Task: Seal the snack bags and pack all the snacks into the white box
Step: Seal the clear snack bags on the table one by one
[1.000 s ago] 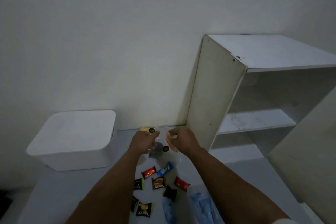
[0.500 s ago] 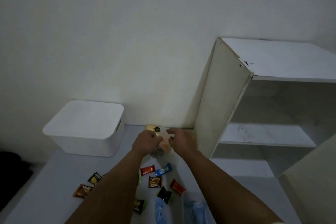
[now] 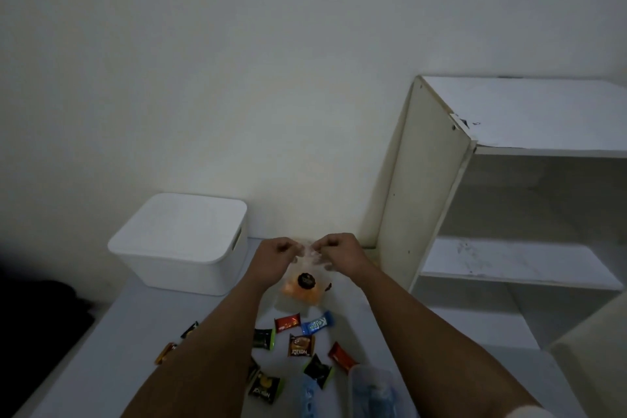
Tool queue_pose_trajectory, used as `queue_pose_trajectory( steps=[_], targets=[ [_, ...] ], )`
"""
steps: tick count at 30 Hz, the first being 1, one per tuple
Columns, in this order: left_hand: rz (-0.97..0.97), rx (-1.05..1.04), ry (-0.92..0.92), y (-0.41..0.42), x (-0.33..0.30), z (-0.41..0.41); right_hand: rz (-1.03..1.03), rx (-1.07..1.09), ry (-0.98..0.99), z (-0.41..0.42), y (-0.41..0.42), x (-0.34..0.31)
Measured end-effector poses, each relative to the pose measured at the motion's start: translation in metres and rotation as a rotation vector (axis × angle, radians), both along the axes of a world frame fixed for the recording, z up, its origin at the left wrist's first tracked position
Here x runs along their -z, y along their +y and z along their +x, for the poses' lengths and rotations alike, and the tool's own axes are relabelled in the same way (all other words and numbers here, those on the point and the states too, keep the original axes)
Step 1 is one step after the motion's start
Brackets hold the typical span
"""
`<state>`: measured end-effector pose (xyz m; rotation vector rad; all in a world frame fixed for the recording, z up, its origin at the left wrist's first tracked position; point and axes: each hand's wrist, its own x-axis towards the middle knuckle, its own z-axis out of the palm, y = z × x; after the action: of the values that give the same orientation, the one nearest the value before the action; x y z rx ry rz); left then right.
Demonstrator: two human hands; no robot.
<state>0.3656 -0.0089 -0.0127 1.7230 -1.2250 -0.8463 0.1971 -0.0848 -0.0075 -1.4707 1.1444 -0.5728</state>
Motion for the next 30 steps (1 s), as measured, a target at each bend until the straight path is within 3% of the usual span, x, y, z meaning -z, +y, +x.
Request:
queue_pose_trajectory(
  steps=[7,19,30],
  targets=[
    [-0.012,-0.088,0.011,0.004,0.001,0.013,0.120,0.003,-0.159,0.000,0.008,-0.009],
    [-0.041,0.002,0.172,0.004,-0.019,0.036,-0.076,-0.037,-0.004,0.024,0.008,-0.024],
    [-0.016,0.226,0.103,0.000,-0.021,0.099,-0.186,-0.082,0.137,0.083,0.022,-0.035]
  ],
)
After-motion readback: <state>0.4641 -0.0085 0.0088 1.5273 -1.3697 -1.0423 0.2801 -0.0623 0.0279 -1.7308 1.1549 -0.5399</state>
